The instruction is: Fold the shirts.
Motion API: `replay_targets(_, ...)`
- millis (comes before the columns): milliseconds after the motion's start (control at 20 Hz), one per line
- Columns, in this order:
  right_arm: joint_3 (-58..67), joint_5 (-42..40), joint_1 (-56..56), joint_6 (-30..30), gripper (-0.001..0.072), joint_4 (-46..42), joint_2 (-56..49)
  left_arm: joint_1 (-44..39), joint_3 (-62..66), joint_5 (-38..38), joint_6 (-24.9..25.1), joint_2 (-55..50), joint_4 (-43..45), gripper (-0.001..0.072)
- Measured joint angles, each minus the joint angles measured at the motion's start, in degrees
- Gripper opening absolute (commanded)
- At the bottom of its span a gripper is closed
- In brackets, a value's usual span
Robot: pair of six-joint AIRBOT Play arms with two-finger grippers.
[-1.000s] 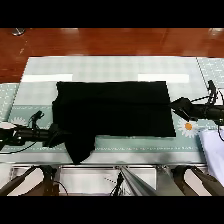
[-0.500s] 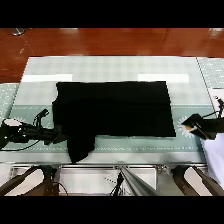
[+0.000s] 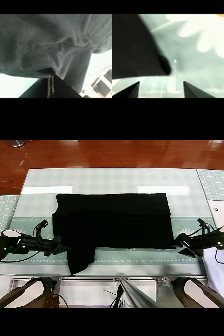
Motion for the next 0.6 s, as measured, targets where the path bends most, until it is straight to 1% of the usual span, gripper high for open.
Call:
replay_targets(200,0.00,-3.19,3.50,-1.14,0.0619,5.03,-3.72,0.00,0.00,-0.17,-0.04,0.00,-0.02,0.0021)
replay_targets(250,0.00,-4.26,3.96,-1.44,0.0590,6.49,-4.46,0.00,0.00,-0.17,-0.09,0.00,-0.02,0.0022)
replay_targets(300,0.00,-5.29,4.26,-2.03,0.0357,7.69,-5.33,0.00,0.00,-0.20,-0.17,0.00,-0.04,0.0021)
replay_targets(350,-0.02,-7.78,4.55,-2.99,0.0083,8.90,-6.05,0.00,0.00,-0.20,-0.17,0.00,-0.04,0.0022)
replay_targets(400,-0.13,-9.05,4.68,-4.02,0.0023,9.55,-6.69,0.00,0.00,-0.22,-0.17,0.00,-0.04,0.0021)
replay_targets(600,2.01,-9.60,5.03,-9.09,0.0022,12.90,-7.63,0.00,1.20,-0.81,-0.17,0.00,-0.04,0.0021)
